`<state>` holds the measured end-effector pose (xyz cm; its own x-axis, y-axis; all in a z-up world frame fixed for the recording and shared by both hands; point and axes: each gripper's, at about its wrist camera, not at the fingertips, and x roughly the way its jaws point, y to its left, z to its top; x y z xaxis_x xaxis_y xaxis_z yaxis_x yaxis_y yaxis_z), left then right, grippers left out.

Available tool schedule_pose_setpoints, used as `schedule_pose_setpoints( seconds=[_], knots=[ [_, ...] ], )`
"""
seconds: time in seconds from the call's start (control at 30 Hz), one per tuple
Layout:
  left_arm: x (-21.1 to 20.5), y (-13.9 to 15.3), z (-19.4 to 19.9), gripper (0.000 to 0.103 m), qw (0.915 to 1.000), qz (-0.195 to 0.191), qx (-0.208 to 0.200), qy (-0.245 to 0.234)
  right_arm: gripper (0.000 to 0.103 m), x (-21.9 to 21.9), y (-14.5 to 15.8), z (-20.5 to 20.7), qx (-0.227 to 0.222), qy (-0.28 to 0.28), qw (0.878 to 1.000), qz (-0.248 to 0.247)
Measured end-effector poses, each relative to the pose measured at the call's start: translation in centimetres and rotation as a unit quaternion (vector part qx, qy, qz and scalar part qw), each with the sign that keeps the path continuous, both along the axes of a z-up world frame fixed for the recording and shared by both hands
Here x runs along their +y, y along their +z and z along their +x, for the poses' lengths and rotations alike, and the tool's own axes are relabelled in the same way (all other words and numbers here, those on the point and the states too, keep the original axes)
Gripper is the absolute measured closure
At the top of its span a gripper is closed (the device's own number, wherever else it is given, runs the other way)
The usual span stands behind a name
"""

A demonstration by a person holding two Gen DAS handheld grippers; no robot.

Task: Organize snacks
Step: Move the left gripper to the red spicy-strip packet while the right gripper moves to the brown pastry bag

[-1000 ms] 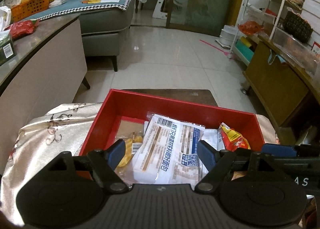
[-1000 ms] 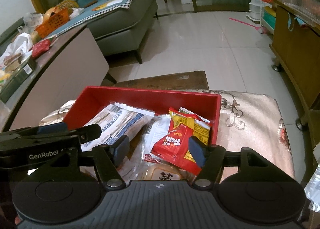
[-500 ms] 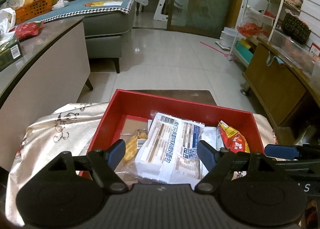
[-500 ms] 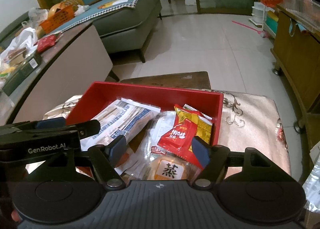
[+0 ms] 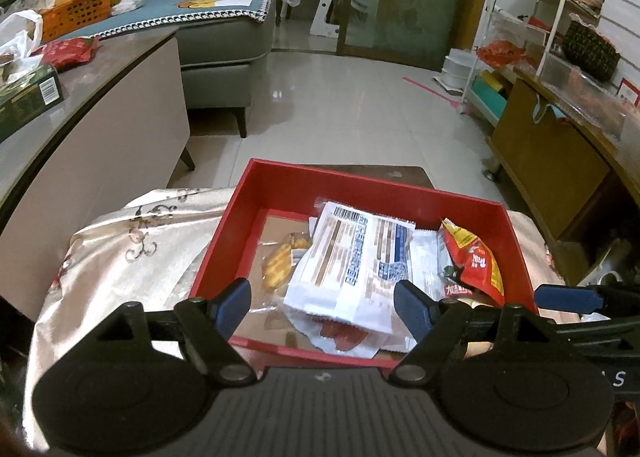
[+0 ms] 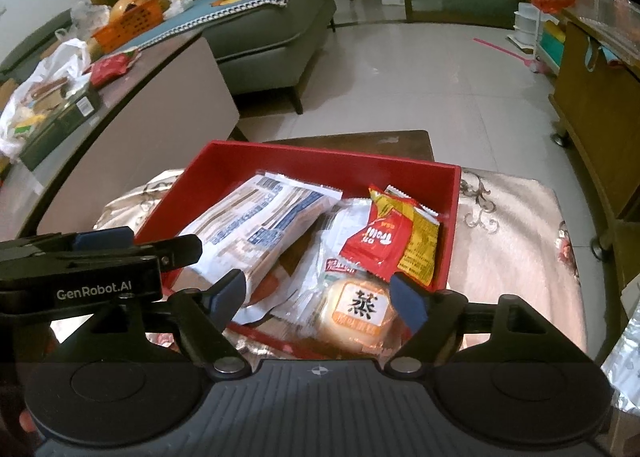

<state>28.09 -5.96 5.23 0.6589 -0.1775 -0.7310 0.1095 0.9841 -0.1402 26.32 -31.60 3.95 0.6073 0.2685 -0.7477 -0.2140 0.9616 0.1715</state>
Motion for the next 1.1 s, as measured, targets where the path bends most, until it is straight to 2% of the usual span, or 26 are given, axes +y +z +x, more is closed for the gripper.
schedule_pose_setpoints(
  seconds=[0.43,0.67,0.93,1.1],
  knots=[
    [0.6,-0.3,-2.4,0.031,0.9999,0.008,0.012,-0.004,0.015,0.6,-0.4,-2.2,0.012,0.014,1.0,-0.008],
    [0.9,-0.9,-4.3,0.031,0.9996,0.011,0.023,-0.013,0.013,0.7,-1.3,-3.9,0.032,0.018,0.999,-0.021],
    [1.3,-2.4,-5.8,0.031,0.9981,0.01,0.058,-0.014,0.011,0.5,-2.6,-5.5,0.06,0.025,0.997,-0.038],
    [1.9,-3.9,-6.3,0.031,0.9936,-0.034,0.108,0.002,0.007,0.2,-3.2,-6.3,0.072,0.026,0.996,-0.042]
  ],
)
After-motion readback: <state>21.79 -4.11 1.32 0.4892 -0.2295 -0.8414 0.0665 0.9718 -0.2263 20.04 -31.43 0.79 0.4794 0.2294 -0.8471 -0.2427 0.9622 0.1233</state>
